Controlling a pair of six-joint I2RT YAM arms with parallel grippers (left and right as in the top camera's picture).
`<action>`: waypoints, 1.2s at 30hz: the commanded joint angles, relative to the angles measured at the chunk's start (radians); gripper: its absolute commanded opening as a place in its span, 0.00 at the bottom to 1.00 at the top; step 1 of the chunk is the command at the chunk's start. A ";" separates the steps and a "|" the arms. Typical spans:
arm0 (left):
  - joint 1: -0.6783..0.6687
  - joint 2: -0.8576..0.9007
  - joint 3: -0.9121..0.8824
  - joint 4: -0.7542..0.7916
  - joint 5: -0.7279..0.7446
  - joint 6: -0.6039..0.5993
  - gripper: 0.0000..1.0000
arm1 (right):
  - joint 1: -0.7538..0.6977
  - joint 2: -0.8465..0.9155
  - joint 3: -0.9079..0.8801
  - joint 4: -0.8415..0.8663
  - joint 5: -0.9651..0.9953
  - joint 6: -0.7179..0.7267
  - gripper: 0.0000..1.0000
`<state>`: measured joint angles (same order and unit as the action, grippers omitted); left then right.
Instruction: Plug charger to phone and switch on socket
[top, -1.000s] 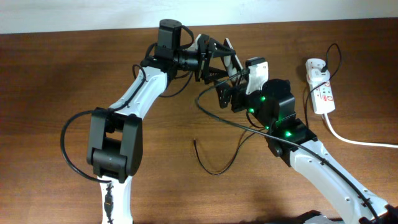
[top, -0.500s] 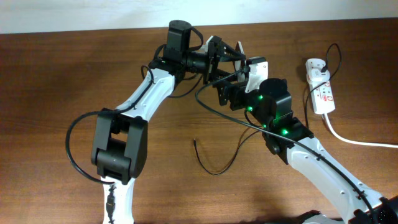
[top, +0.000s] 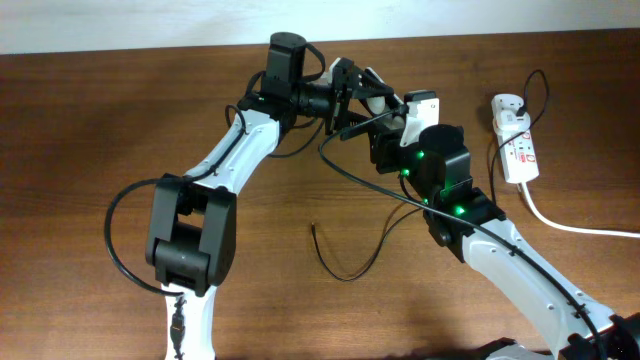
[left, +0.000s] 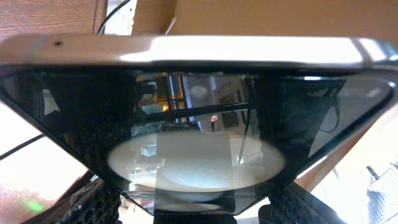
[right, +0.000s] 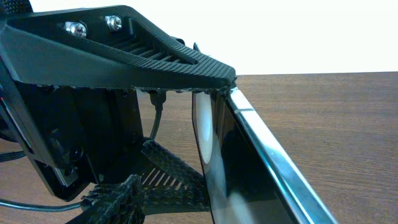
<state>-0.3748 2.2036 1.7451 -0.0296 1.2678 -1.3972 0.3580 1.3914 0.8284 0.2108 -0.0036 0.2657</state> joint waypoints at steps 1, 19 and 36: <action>-0.004 0.006 0.016 0.014 0.000 0.006 0.00 | 0.014 0.002 0.013 0.003 -0.047 0.020 0.54; 0.026 0.006 0.016 0.014 -0.007 0.006 0.00 | 0.014 0.002 0.013 0.003 -0.071 0.020 0.99; 0.026 0.006 0.016 0.014 -0.011 0.006 0.00 | 0.014 0.002 0.013 -0.027 -0.075 0.020 0.38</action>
<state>-0.3519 2.2036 1.7451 -0.0246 1.2488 -1.3964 0.3672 1.3914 0.8284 0.1806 -0.0681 0.2813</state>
